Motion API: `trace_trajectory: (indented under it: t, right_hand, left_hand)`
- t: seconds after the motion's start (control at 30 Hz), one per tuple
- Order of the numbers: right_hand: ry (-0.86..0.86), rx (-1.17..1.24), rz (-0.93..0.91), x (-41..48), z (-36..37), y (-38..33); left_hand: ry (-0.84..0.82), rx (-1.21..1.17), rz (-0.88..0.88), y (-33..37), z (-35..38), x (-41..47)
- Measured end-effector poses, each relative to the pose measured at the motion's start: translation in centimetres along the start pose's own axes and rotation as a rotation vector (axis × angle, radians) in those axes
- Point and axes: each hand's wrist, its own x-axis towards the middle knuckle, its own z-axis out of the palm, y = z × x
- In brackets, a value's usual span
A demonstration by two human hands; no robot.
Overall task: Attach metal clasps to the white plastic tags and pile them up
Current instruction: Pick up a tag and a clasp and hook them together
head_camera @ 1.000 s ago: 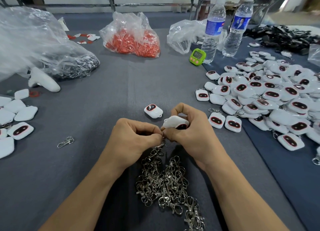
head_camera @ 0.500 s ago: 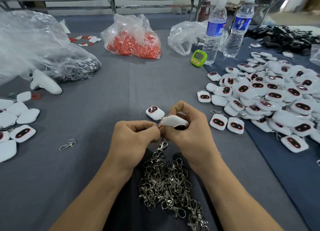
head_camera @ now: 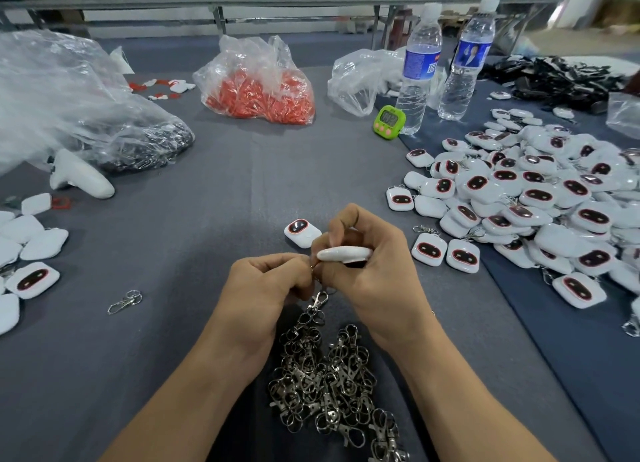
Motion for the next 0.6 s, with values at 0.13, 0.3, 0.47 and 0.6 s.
trace_trajectory:
  t: [0.13,0.3,0.47,0.6]
  right_hand:
    - [0.006,0.006,0.089,0.1,-0.1,0.0]
    - [0.196,-0.080,0.354,0.2,-0.2,1.0]
    - [0.183,-0.302,0.366,0.3,-0.7,1.8]
    - [0.160,-0.568,0.281,0.1,-1.4,2.4]
  left_hand:
    - [0.048,0.102,0.058,0.0,-0.3,0.1]
    - [0.357,0.786,0.353,-0.5,-1.8,0.5]
    - [0.245,1.283,0.581,-1.4,-2.2,0.9]
    - [0.171,1.226,0.568,-1.4,-2.3,1.0]
